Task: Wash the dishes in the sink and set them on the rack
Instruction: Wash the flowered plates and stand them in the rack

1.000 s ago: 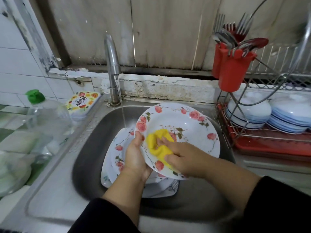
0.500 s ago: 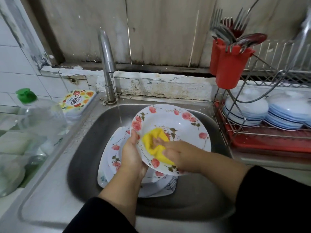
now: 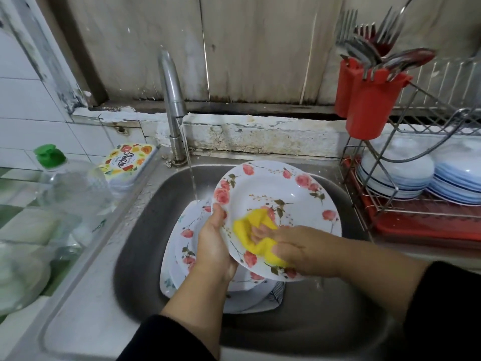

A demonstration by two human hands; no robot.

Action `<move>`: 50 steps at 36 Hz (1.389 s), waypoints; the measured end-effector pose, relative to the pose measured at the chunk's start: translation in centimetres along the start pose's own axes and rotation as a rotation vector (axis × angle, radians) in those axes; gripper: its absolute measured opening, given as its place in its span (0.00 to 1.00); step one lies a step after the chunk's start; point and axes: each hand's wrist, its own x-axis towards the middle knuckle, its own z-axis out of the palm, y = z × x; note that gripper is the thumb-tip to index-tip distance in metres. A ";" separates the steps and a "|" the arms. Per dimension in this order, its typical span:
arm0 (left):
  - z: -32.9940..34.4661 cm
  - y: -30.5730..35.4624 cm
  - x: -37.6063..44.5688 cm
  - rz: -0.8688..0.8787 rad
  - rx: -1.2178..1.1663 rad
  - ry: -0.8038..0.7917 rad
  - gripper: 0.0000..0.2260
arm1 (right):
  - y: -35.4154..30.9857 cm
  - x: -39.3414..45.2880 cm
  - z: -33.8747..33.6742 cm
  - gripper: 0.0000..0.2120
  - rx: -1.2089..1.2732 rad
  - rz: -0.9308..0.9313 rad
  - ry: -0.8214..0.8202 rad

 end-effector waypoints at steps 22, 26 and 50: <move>1.3 2.0 -1.0 0.091 0.022 -0.001 0.18 | 4.4 -4.7 -3.1 0.29 -0.352 -0.310 -0.036; 3.3 3.1 -1.5 0.069 0.011 0.013 0.19 | 4.7 -5.4 -3.8 0.31 -0.625 -0.380 0.199; 7.8 4.0 -6.1 0.082 0.225 -0.153 0.15 | -1.6 -6.9 -3.5 0.36 -0.311 -0.213 0.550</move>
